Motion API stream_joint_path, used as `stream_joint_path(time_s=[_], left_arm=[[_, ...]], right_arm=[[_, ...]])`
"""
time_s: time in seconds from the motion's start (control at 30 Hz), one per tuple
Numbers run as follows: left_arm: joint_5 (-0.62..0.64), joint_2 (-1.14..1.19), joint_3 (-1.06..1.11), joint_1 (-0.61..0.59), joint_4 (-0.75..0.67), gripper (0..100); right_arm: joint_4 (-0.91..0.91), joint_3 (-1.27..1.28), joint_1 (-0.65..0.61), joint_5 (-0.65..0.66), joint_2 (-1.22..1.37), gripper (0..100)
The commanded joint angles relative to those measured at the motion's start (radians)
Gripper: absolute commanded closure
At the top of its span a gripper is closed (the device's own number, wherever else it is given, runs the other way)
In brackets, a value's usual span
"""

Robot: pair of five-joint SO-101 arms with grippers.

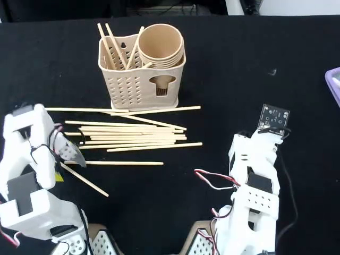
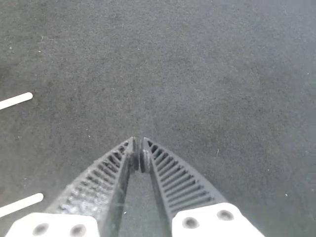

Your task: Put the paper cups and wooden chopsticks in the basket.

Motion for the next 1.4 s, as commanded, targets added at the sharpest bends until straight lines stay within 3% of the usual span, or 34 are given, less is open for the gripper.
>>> stream_joint_path(time_s=[0.0,0.43,0.73,1.13,1.23,1.37], left_arm=[[0.086,0.002,0.137,-0.007,-0.233,74],[0.250,-0.003,0.108,0.159,-0.270,74],[0.265,-0.003,0.038,0.159,-0.267,74],[0.256,-0.005,-0.205,0.157,0.126,74],[0.262,0.009,-0.199,0.173,0.104,74],[0.265,0.029,-0.076,0.188,-0.063,74]], right_arm=[[-0.023,-0.007,-0.011,0.008,-0.031,97.3],[-0.023,-0.005,-0.011,0.008,-0.031,97.3],[-0.023,-0.005,-0.011,0.008,-0.031,97.3],[-0.023,-0.005,-0.011,0.008,-0.031,97.3],[-0.023,-0.005,-0.011,0.008,-0.031,97.3],[-0.023,-0.005,-0.011,0.008,-0.031,97.3]])
